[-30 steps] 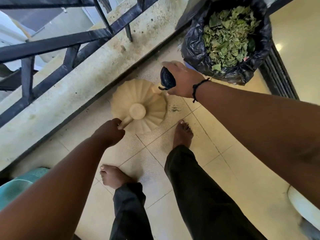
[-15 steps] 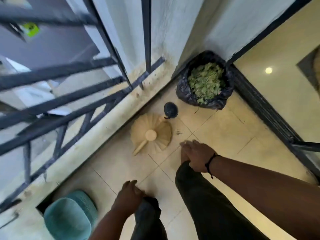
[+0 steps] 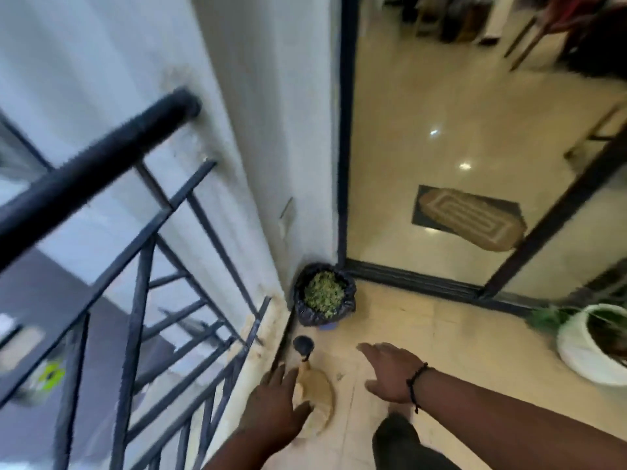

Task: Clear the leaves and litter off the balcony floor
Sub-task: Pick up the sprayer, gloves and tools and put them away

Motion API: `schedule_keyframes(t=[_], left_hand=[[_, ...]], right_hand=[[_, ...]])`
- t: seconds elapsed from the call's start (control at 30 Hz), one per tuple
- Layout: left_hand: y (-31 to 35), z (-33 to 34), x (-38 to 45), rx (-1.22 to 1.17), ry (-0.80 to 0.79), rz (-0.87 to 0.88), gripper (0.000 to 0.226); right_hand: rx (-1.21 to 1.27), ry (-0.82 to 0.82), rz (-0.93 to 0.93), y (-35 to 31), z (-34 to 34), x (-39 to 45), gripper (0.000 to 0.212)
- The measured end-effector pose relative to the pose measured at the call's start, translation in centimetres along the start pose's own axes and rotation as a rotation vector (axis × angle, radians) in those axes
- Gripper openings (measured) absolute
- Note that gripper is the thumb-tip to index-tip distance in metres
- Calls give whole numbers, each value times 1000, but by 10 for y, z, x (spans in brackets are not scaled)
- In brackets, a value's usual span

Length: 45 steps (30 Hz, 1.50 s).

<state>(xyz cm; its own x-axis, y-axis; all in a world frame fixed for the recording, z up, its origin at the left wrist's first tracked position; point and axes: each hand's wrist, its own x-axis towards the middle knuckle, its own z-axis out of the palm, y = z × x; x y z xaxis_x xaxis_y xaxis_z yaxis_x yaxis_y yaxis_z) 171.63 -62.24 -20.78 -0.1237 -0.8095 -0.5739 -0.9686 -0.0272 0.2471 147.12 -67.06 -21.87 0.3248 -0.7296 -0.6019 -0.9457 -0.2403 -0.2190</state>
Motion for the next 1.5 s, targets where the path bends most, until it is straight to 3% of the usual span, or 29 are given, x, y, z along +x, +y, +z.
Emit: schedule_keyframes(t=[0.2, 0.47, 0.63, 0.83, 1.07, 1.23, 1.5], left_hand=[[83, -43, -7, 168, 102, 255, 79], [278, -5, -56, 497, 11, 655, 78], [400, 59, -121, 614, -10, 851, 78], [536, 179, -216, 666, -117, 1029, 80], [634, 250, -285, 772, -229, 1094, 84], [695, 304, -298, 921, -275, 1103, 89], [784, 413, -325, 947, -407, 1244, 87]], right_hand=[[89, 95, 266, 44, 10, -127, 78], [281, 221, 645, 132, 81, -317, 79], [399, 275, 802, 173, 151, -432, 79], [617, 312, 969, 206, 256, -599, 82], [775, 388, 1304, 237, 344, -751, 78], [880, 445, 1405, 242, 386, -798, 72], [1031, 447, 1534, 266, 442, -831, 77]])
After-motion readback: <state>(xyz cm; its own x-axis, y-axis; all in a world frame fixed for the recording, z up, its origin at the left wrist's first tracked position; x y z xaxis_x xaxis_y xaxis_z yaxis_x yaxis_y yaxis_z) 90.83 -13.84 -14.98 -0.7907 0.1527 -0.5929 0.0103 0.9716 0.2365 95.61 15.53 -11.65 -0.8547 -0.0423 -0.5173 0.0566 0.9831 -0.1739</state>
